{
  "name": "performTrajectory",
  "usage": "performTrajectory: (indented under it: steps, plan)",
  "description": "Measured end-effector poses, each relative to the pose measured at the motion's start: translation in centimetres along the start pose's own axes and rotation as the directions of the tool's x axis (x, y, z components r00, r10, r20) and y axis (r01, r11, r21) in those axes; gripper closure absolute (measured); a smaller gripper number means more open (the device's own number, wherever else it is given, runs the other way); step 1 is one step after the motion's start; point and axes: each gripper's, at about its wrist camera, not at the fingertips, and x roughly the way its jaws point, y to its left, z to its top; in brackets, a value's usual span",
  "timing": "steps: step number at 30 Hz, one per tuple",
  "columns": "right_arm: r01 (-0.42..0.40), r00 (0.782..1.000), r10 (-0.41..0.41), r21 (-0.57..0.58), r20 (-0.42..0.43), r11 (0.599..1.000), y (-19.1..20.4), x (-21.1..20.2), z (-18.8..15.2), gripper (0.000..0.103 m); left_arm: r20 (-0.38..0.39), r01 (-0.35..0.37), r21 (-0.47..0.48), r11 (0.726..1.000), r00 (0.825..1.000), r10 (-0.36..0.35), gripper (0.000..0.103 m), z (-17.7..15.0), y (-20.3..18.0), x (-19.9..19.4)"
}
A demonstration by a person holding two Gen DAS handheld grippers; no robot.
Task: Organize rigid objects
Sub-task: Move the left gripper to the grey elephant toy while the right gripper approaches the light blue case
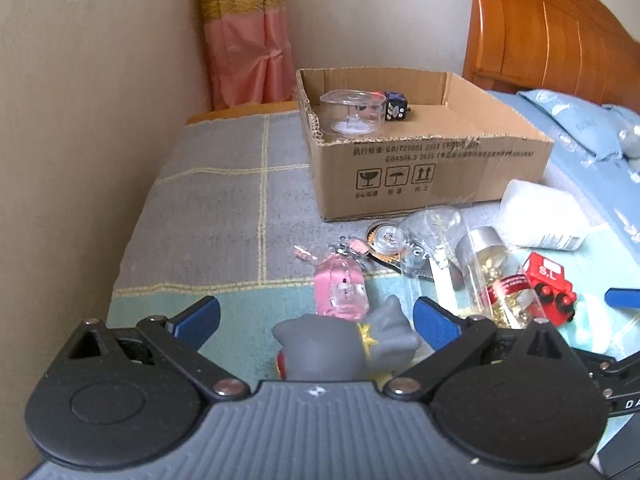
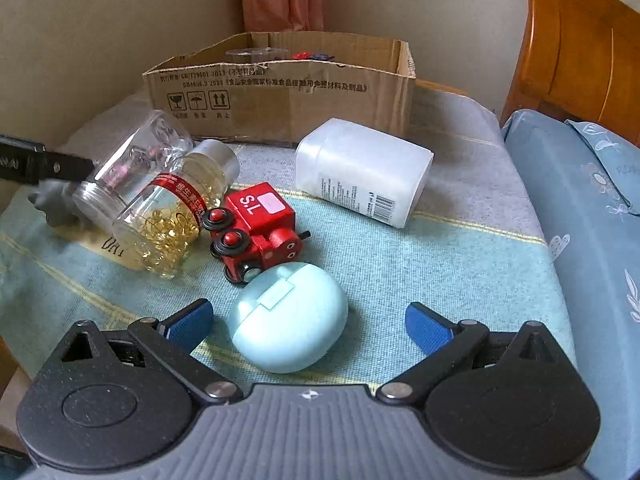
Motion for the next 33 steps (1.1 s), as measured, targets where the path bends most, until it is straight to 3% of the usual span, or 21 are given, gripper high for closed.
performTrajectory:
  steps: [10,16,26,33]
  plan:
    - [-0.009,1.000,0.009,-0.014,0.013,1.000,-0.2,-0.2,-0.2,0.000,0.007,0.048,-0.003,0.999,0.999,-0.048,0.001,-1.5,1.4,-1.7]
    - [-0.011,1.000,0.011,-0.019,0.010,1.000,-0.3,-0.3,-0.3,0.000,0.011,0.080,0.087,0.993,0.997,-0.081,0.001,-2.3,1.1,-2.5]
    - [-0.014,1.000,0.014,-0.023,0.018,1.000,-0.3,-0.4,-0.4,0.000,-0.079,0.164,0.100,0.981,0.985,-0.156,0.001,-4.1,0.4,0.6]
    - [-0.024,0.999,0.025,-0.038,0.031,0.999,-0.2,-0.4,-0.5,0.000,-0.060,0.152,0.125,0.980,0.988,-0.145,0.000,-4.5,0.5,1.0]
